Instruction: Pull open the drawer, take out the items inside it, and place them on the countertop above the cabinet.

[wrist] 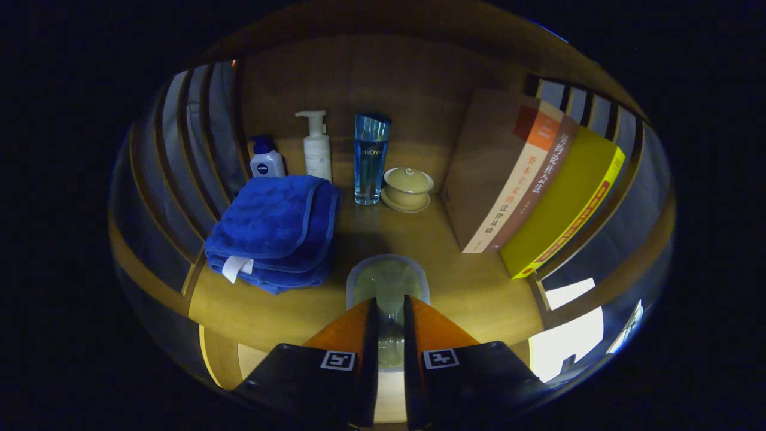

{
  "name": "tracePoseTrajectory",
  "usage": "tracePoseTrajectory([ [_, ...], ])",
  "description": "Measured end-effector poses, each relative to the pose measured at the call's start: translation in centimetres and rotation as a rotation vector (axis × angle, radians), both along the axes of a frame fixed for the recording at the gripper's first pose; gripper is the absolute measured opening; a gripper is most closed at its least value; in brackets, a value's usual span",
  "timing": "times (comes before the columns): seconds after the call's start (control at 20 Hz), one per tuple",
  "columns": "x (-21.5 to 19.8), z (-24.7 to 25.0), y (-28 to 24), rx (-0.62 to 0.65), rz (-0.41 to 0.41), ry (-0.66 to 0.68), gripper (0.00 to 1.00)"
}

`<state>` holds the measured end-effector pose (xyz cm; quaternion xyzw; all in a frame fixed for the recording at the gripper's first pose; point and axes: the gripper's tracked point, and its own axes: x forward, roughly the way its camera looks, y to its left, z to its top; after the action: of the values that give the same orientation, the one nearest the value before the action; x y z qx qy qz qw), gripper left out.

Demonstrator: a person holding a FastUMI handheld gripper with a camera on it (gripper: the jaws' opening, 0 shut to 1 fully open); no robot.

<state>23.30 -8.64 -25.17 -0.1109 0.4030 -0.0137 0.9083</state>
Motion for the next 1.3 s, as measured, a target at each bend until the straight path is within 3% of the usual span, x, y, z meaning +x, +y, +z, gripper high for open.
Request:
tracePoseTrajectory([
  [0.35, 2.2, -2.4, 0.1, -0.046, 0.018, 0.016, 0.28],
  [0.5, 2.6, -2.2, 0.7, -0.047, 0.025, -0.007, 0.35],
  [0.7, 2.4, -0.8, 2.5, 0.019, 0.037, -0.061, 0.77],
  [0.9, 1.6, 1.5, 2.6, 0.028, 0.032, -0.151, 0.99],
  [1.3, -4.4, 6.8, 2.8, 0.016, 0.052, -0.311, 0.99],
])
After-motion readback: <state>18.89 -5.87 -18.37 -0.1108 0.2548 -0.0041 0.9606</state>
